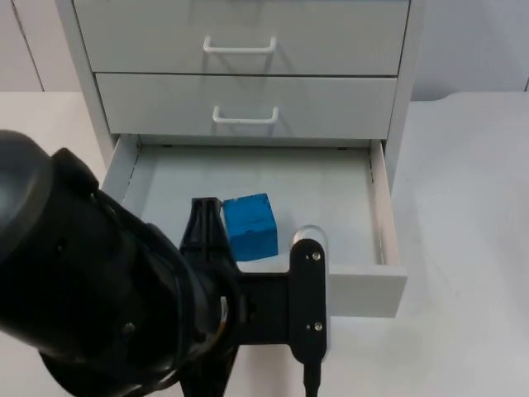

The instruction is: Open the drawer with the left hand, place the block into the drawer with the right hand, then close the drawer with the left hand.

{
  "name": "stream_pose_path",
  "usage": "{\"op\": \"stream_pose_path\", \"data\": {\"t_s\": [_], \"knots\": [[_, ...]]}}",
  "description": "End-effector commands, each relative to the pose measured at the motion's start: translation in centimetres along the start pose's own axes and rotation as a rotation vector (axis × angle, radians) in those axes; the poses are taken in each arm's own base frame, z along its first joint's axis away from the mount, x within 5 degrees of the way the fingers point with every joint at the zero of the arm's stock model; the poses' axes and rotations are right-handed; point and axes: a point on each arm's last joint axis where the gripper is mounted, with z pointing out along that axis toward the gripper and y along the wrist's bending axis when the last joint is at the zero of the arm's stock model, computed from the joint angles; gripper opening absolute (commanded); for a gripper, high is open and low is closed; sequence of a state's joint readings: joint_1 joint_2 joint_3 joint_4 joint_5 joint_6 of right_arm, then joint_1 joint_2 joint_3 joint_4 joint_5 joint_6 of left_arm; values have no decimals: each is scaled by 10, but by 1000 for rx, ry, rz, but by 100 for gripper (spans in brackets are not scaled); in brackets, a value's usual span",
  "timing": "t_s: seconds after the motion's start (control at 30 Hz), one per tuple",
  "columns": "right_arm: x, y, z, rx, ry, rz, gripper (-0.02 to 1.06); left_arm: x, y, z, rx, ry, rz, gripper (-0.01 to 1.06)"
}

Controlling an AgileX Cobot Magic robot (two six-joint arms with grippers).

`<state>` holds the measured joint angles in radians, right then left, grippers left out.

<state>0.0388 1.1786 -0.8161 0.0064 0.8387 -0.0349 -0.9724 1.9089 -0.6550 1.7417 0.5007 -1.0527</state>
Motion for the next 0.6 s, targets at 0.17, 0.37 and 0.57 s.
{"op": "stream_pose_path", "data": {"t_s": [0.17,0.37,0.57], "knots": [[2,-1,0,4,-7,5,105,6,8,13,-8,40,-32,0],[1,-1,0,2,-13,7,105,-3,17,15,-28,19,-49,0],[1,-1,0,2,-13,7,105,-15,26,22,-51,0,-38,0]]}}
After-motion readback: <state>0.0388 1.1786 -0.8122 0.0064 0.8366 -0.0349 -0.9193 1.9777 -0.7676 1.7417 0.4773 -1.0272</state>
